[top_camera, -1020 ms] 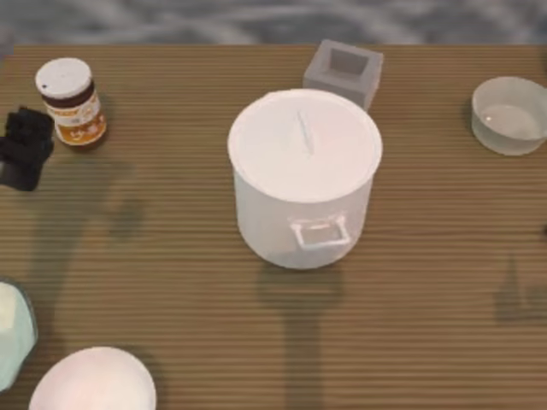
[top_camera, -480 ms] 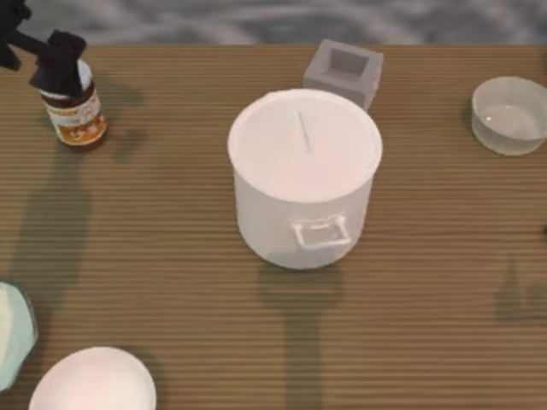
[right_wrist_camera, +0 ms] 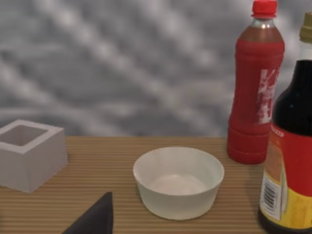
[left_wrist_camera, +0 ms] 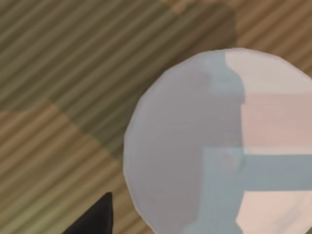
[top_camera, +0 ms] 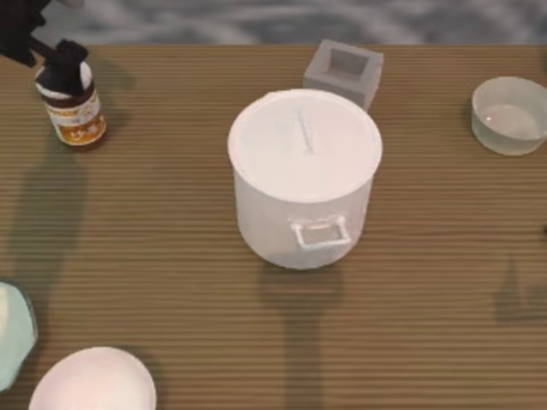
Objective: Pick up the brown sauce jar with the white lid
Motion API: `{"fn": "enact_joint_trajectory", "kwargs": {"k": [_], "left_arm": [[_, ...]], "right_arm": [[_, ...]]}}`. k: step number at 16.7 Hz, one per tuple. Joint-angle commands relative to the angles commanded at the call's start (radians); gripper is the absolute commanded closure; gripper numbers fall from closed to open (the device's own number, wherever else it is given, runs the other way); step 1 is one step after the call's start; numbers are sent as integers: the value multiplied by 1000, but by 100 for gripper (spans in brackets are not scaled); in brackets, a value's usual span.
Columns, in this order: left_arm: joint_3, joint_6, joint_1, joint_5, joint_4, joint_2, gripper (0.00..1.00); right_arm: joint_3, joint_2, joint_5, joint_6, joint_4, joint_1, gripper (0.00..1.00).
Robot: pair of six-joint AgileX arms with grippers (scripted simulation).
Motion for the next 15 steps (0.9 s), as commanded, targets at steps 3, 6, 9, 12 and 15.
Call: {"fn": "enact_joint_trajectory", "kwargs": {"k": [3, 6, 9, 12, 15], "left_arm": [[119, 39, 9, -3, -25, 90, 0], [144, 48, 11, -4, -30, 109, 0], [144, 48, 11, -4, -30, 109, 0], [125, 42, 6, -5, -11, 109, 0], [51, 35, -1, -7, 73, 115, 0]], "right_arm": [[0, 0, 0, 0, 0, 0, 0], [0, 0, 0, 0, 0, 0, 0], [0, 0, 0, 0, 0, 0, 0], [0, 0, 0, 0, 0, 0, 0], [0, 0, 0, 0, 0, 0, 0]]}}
